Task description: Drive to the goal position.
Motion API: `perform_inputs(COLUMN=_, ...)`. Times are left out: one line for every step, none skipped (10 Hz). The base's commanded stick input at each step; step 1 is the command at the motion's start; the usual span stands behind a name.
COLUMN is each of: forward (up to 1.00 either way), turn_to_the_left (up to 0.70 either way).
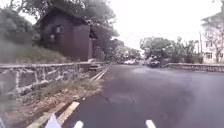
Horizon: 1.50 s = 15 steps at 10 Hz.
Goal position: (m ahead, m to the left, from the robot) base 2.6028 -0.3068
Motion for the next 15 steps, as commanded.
perform_inputs(forward=0.7, turn_to_the_left=0.0)
perform_inputs(forward=0.7, turn_to_the_left=0.0)
perform_inputs(forward=0.7, turn_to_the_left=0.0)
perform_inputs(forward=0.7, turn_to_the_left=0.0)
perform_inputs(forward=0.7, turn_to_the_left=0.0)
perform_inputs(forward=0.7, turn_to_the_left=0.0)
perform_inputs(forward=0.7, turn_to_the_left=0.0)
perform_inputs(forward=0.7, turn_to_the_left=0.0)
perform_inputs(forward=0.7, turn_to_the_left=0.0)
perform_inputs(forward=0.7, turn_to_the_left=0.0)
perform_inputs(forward=0.7, turn_to_the_left=0.0)
perform_inputs(forward=0.7, turn_to_the_left=0.0)
perform_inputs(forward=0.7, turn_to_the_left=0.0)
perform_inputs(forward=0.7, turn_to_the_left=0.0)
perform_inputs(forward=0.7, turn_to_the_left=0.0)
